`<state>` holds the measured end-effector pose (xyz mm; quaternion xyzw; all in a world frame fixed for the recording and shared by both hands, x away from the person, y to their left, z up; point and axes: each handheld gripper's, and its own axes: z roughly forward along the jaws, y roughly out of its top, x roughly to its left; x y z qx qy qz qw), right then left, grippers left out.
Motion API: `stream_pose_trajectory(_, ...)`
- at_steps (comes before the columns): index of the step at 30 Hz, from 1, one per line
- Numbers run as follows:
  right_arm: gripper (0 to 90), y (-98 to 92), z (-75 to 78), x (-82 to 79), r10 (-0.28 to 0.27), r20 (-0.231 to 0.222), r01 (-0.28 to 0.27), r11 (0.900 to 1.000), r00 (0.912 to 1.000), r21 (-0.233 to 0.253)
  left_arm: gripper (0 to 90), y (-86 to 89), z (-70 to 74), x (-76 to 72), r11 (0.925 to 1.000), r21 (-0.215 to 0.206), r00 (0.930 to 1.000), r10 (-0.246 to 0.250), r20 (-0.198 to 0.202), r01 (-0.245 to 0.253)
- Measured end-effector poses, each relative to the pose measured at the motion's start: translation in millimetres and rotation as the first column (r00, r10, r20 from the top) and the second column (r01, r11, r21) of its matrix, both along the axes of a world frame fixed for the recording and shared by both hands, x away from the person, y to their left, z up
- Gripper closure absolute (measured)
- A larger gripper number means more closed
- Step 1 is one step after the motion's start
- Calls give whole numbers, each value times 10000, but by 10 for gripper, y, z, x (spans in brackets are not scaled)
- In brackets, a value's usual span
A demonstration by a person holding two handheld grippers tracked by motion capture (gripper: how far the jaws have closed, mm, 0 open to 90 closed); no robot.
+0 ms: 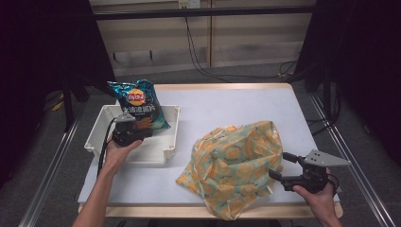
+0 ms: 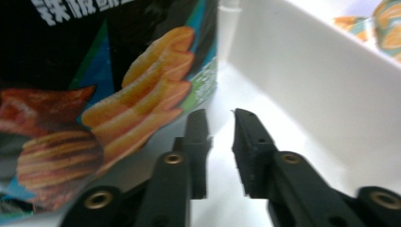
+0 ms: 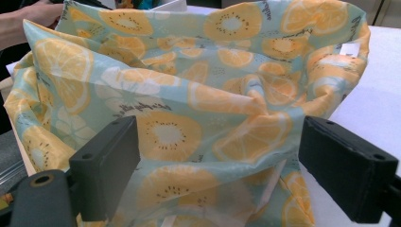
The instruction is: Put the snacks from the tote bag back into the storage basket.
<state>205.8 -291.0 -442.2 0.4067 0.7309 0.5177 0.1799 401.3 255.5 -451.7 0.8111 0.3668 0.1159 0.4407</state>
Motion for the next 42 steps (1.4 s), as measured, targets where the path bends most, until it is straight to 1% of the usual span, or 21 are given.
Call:
stream_pose_trajectory(1, 128, 0, 1, 0, -3, 0, 3, 10000, 10000, 16, 724, 15, 13, -28, 9996, -255, 10000, -86, 24, 86)
stream_pose_trajectory(4, 128, -6, 6, -6, -44, 32, 44, 10000, 10000, 13, 663, 38, 55, -131, 9984, -555, 9996, -56, 289, 72)
stream_pose_trajectory(6, 128, -9, 6, -7, -67, 30, 67, 10000, 10000, 11, 584, 34, 84, -217, 9980, -591, 9967, 258, 775, -213)
stream_pose_trajectory(7, 128, -8, 5, -8, -69, 33, 69, 10000, 10000, 10, 507, 33, 97, -258, 9973, -641, 9955, 424, 843, -371)
stream_pose_trajectory(8, 128, -7, 4, -9, -55, 34, 55, 10000, 10000, 1, 461, 34, 99, -285, 9959, -856, 9963, 349, 780, -282)
stream_pose_trajectory(9, 128, -3, 3, -11, -75, 27, 75, 10000, 10000, -14, 449, 33, 101, -312, 9955, -917, 9963, 330, 795, -257)
stream_pose_trajectory(14, 128, 6, 8, -19, -60, 16, 60, 10000, 10000, 60, 299, 17, 127, -473, 9951, -928, 9900, 460, 1330, -337)
stream_pose_trajectory(16, 128, -4, 12, -26, -56, 82, 56, 10000, 10000, -6, 242, 24, 120, -539, 9954, -907, 9895, 440, 1380, -316)
stream_pose_trajectory(19, 129, -16, 12, -31, -112, 76, 112, 9999, 9999, 9, 206, 26, 109, -644, 9959, -824, 9877, 499, 1480, -380)
stream_pose_trajectory(20, 129, -19, 9, -29, -109, 66, 109, 9999, 9999, 18, 189, 28, 109, -677, 9947, -956, 9880, 523, 1453, -385)
stream_pose_trajectory(22, 129, -21, 8, -31, -122, 52, 122, 9999, 9999, -13, 176, 12, 125, -760, 9959, -729, 9870, 648, 1469, -545)
stream_pose_trajectory(23, 129, -21, 9, -35, -155, 65, 155, 9999, 9999, -8, 161, 10, 129, -806, 9960, -750, 9856, 603, 1581, -489)
stream_pose_trajectory(26, 129, -28, 11, -40, -206, 68, 206, 9998, 9998, 12, 144, 15, 141, -933, 9933, -1075, 9858, 581, 1574, -414)
stream_pose_trajectory(27, 129, -35, 7, -36, -221, 68, 221, 9998, 9997, 19, 143, 14, 146, -973, 9944, -983, 9845, 553, 1664, -392)
stream_pose_trajectory(31, 129, -47, -5, -32, -249, 18, 249, 9997, 9997, -30, 139, -9, 131, -1129, 9948, -979, 9855, 441, 1640, -282)
stream_pose_trajectory(32, 129, -50, -4, -35, -270, 23, 270, 9996, 9996, -57, 141, -12, 125, -1167, 9954, -897, 9837, 490, 1731, -338)
stream_pose_trajectory(37, 130, -61, -5, -33, -326, 51, 326, 9995, 9995, -42, 137, -23, 97, -1344, 9914, -1226, 9873, 645, 1454, -467)
stream_pose_trajectory(39, 131, -67, -4, -37, -359, 78, 360, 9993, 9993, -82, 147, -8, 69, -1430, 9911, -1177, 9821, 816, 1698, -620)
stream_pose_trajectory(40, 133, -74, -3, -42, -381, 72, 381, 9992, 9992, -86, 145, 8, 51, -1458, 9897, -1307, 9829, 805, 1658, -590)
stream_pose_trajectory(41, 132, -81, -1, -43, -402, 89, 403, 9991, 9992, -93, 158, 33, 38, -1487, 9877, -1421, 9801, 897, 1771, -648)
stream_pose_trajectory(42, 132, -86, 1, -42, -450, 110, 451, 9990, 9989, -73, 174, 49, 22, -1512, 9867, -1427, 9746, 1059, 1976, -783)
